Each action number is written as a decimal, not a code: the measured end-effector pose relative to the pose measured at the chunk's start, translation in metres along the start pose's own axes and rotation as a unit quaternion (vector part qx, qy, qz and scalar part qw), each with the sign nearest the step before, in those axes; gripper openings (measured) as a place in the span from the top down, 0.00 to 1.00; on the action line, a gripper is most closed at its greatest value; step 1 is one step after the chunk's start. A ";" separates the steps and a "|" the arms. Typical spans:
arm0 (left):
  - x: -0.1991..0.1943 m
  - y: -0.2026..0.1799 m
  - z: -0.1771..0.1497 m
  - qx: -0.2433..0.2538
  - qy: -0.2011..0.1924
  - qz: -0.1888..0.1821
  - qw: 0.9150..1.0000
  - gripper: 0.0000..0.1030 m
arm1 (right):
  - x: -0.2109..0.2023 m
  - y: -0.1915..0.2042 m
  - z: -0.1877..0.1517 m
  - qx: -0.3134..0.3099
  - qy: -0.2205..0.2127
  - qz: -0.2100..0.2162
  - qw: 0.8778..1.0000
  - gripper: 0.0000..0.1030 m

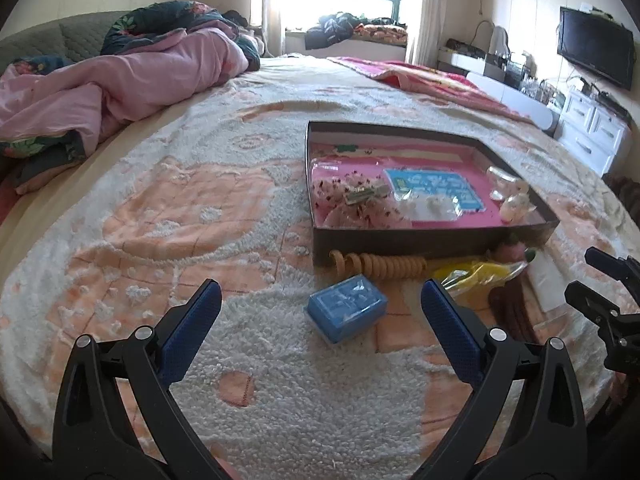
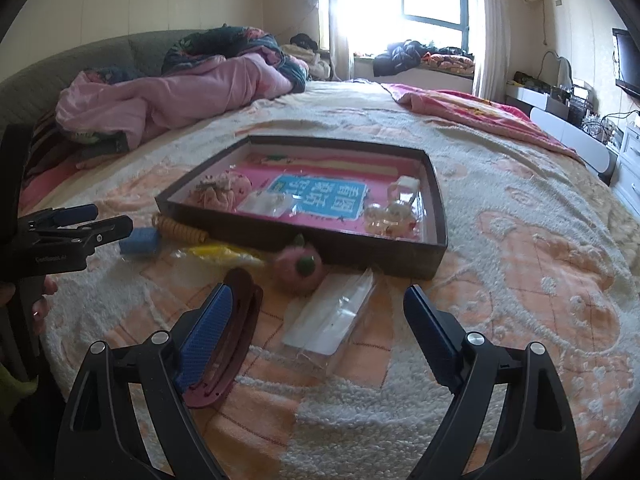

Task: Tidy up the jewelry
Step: 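Grasp the blue box with the left gripper while the right gripper grasps the clear bag, then lower the blue box into the tray with the left gripper while the right gripper releases the clear bag there, then withdraw both open grippers from the tray toward the remaining items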

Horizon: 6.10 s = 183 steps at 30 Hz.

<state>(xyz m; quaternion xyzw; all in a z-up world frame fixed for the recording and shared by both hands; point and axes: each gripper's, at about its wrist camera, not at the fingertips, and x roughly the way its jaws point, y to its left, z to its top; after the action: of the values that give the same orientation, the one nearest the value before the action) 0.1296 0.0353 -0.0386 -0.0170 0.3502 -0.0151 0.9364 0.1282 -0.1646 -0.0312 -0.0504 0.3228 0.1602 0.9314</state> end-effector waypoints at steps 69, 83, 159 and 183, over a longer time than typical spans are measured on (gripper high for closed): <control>-0.003 -0.064 0.022 0.025 -0.010 -0.089 0.996 0.56 | -0.029 -0.041 0.019 0.052 -0.045 -0.015 0.998 0.81; 0.018 -0.080 0.056 0.039 -0.021 -0.095 0.995 0.56 | -0.022 -0.051 0.041 0.045 -0.059 -0.026 0.997 0.81; 0.112 -0.058 0.078 0.019 0.035 -0.068 0.997 0.56 | 0.109 -0.037 0.080 -0.007 0.024 -0.020 0.999 0.78; 0.062 -0.042 0.075 -0.019 -0.005 -0.056 0.998 0.13 | 0.060 -0.040 0.070 0.023 -0.024 -0.031 0.999 0.24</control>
<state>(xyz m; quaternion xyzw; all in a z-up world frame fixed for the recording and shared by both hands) 0.2252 -0.0074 -0.0213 -0.0542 0.3446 -0.0609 0.9352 0.2268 -0.1731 -0.0136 -0.0351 0.3024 0.1254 0.9442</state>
